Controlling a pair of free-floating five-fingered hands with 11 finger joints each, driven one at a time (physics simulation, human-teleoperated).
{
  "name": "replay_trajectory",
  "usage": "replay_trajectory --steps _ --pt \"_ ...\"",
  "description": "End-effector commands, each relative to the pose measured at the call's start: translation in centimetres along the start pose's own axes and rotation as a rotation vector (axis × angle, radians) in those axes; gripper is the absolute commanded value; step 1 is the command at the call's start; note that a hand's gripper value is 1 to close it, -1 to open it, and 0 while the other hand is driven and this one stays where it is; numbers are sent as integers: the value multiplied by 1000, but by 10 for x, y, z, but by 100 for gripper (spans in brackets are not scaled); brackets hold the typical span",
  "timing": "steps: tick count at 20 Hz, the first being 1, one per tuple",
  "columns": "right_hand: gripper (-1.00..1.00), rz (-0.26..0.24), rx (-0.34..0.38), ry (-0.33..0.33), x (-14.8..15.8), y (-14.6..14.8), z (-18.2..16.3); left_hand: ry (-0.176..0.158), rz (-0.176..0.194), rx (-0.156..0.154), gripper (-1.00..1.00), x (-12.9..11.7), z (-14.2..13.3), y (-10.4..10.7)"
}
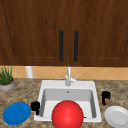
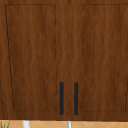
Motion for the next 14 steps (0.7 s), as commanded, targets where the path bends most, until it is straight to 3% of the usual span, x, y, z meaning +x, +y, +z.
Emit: replay_trajectory --steps 1,4,14 --pt "100 -37 -32 57 2 -22 1 0 0 0 0 0 0 0" --pt "100 -31 19 30 -6 -44 9 0 0 0 0 0 0 0" --pt "100 -90 31 -46 -64 -94 52 0 0 0 0 0 0 0"
